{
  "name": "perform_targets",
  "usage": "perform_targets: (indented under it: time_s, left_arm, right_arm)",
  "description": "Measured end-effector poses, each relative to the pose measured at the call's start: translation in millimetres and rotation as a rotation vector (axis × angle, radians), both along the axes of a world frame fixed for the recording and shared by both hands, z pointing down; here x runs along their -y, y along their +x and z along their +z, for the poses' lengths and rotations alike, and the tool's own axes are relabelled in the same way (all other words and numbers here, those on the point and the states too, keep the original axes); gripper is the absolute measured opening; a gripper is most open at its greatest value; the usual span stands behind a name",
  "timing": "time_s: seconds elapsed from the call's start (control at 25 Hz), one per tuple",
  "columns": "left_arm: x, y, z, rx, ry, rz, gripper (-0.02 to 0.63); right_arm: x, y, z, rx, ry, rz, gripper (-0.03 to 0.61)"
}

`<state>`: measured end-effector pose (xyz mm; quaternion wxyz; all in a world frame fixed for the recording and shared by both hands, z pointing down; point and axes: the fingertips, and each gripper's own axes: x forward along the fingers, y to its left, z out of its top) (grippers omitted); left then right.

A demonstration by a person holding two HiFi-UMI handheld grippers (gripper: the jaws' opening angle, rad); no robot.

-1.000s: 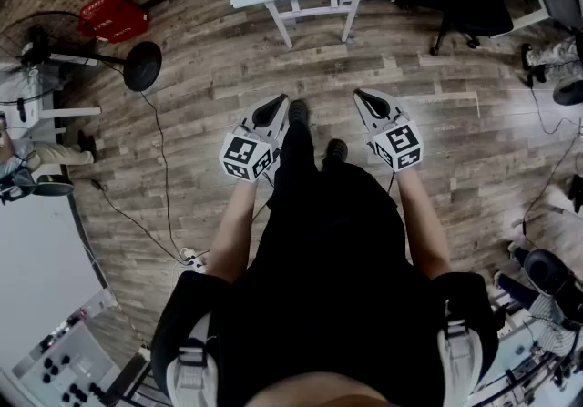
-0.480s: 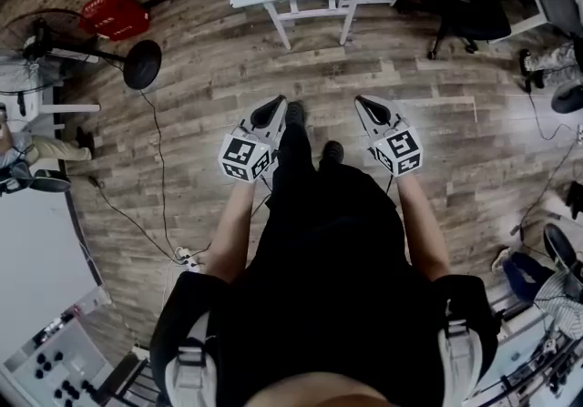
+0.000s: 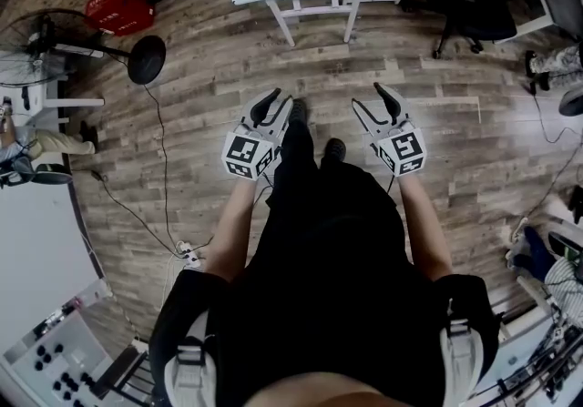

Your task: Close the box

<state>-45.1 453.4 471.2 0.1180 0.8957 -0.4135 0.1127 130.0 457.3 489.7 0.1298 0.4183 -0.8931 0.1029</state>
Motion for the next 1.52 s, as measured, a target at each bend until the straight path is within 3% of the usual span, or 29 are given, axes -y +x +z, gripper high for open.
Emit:
perform_targets:
  time_s: [0.04,0.16,0.32,0.4,0.96,1.52]
  left_arm:
    - [1.7,-0.6,0.8,0.006,0.004,-0.009,0.186]
    - [6.6,-1.7,4.1,0.032,0.016,-0.034,0.298]
    - [13.2,1.0,2.0,0.032,0.032,-0.038,0.359]
    - [14.9,1.3,0.8,0.025,0.033,-0.041,0.368]
    - [46.1,-6.3,11.9,0.015,0.002,-0.026,0.37]
    - [134.2,-28.1,18.5,-0.007,-0.041,0.058,0.37]
  right_arm:
    - [2.0,2.4,1.2,-0.002,0.001,0.013,0.275]
    - [6.1,10.5,5.1,-0.005,0.012,0.045,0.356]
    - [13.8,19.8,2.7,0.004,0.038,0.083,0.474]
    - [16.1,21.5,1.8,0.01,0.041,0.09,0.5]
    - [39.6,11.5,12.1,0.011,-0.002,0.092,0.501]
    - [123.8,-19.2,18.4,0.015,-0.04,0.136,0.497]
